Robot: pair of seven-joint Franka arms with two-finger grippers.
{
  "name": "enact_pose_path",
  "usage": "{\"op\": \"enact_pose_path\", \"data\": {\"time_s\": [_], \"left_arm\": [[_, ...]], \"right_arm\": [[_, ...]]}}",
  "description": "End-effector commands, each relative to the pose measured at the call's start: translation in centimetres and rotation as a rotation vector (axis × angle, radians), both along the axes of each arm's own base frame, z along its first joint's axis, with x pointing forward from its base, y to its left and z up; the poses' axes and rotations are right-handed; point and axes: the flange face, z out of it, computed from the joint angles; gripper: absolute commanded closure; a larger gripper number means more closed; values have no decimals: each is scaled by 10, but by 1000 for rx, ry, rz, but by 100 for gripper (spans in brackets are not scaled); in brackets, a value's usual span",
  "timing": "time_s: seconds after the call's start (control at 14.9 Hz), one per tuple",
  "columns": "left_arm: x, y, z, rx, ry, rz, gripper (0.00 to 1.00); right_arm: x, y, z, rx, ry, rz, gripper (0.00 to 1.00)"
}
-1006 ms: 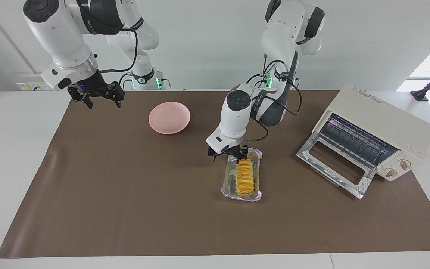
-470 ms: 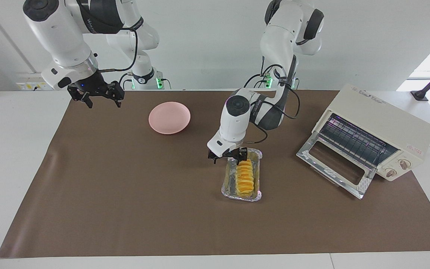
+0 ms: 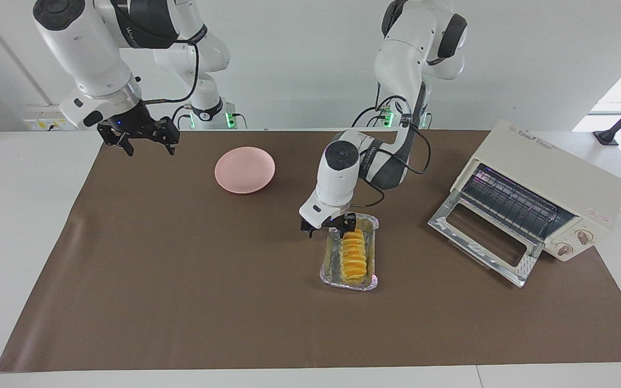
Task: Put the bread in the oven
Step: 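Grasp the foil tray with the left gripper and lift it, then carry the foil tray with the left gripper into the open toaster oven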
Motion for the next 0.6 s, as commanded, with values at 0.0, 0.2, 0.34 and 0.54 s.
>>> {"op": "enact_pose_path", "data": {"time_s": [0.0, 0.2, 0.34, 0.54], "left_arm": [[-2, -1, -3, 11, -14, 22, 43], [-2, 2, -6, 19, -2, 36, 100], [0, 8, -8, 24, 4, 43, 100], [4, 11, -2, 1, 33, 95, 100]], "right_arm": [[-7, 0, 1, -15, -1, -5, 0], [-7, -1, 1, -15, -1, -7, 0], [-7, -1, 1, -15, -1, -7, 0], [-7, -1, 1, -15, -1, -7, 0]]}}
